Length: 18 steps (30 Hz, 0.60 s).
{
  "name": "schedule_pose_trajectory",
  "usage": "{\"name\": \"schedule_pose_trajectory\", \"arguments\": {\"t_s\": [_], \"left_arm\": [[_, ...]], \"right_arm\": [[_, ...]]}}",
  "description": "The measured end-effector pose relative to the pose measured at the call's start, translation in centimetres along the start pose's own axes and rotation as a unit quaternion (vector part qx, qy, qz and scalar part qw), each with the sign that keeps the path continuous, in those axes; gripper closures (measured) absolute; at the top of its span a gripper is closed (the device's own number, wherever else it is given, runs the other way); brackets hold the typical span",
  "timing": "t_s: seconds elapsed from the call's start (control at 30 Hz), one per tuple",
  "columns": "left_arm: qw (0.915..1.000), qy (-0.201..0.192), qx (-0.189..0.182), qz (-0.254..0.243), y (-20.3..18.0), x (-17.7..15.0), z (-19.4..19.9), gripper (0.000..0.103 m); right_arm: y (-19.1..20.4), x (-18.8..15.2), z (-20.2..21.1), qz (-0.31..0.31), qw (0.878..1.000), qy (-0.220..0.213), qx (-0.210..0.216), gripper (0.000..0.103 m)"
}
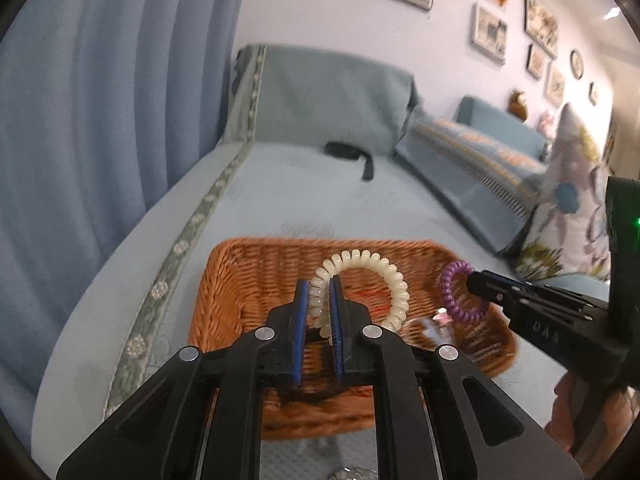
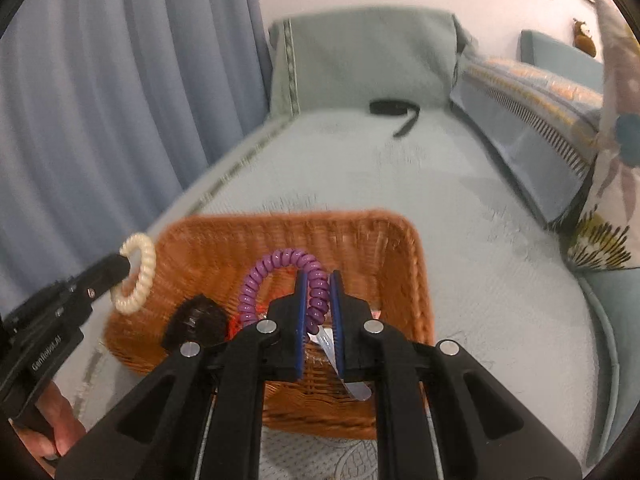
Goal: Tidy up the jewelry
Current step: 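Carry both coil ties over the basket and open both tools to drop them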
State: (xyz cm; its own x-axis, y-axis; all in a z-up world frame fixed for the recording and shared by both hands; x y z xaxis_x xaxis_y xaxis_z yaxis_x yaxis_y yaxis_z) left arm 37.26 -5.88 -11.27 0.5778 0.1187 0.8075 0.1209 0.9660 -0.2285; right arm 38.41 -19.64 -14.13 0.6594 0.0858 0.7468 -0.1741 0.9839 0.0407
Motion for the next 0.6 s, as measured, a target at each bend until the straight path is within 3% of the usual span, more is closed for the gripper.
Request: {"name": "schedule_pose_trajectory", "arguments": {"t_s": [0.13,0.33,0.53,0.6], "left_arm": [[0.9993,0.028,0.023,-0.005,0.8,-1.4,-2.2,0.094],[0.9988,0.044,0.024,0.001,1.4,-2.5,-2.9,0.094],[0.9983,0.057,-0.004,0.003,1.3,-3.2,-2.2,0.093],[0.9984,0.054,-0.013,0.001,1.1,-3.3,-1.2,0.084]], "right_arm": [[0.4,-1.3,-2.3,-0.001,0.999,0.033,0.001,0.094],[1.1,-2.7,-3.9,0.012,0.998,0.061,-0.002,0.094],[0.3,-3.7,-3.8,-0.014,0.997,0.072,-0.001,0.092],[0.2,-3.8,-3.2,-0.023,0.997,0.068,0.008,0.083]]}}
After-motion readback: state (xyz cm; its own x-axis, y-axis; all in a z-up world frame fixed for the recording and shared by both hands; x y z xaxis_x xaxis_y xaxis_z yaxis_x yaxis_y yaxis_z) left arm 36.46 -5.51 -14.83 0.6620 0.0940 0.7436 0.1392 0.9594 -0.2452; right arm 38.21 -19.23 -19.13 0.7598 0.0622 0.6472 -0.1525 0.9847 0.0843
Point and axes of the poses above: each gripper's, at about its wrist camera, not at the fingertips, and z roughly against the way its jaws point, y to its left, x to its top, the point moved 9 cm from there along -z, roughly the way its jaws point, and after that the axes turned 7 degrees about z, right-handed, at the moved point
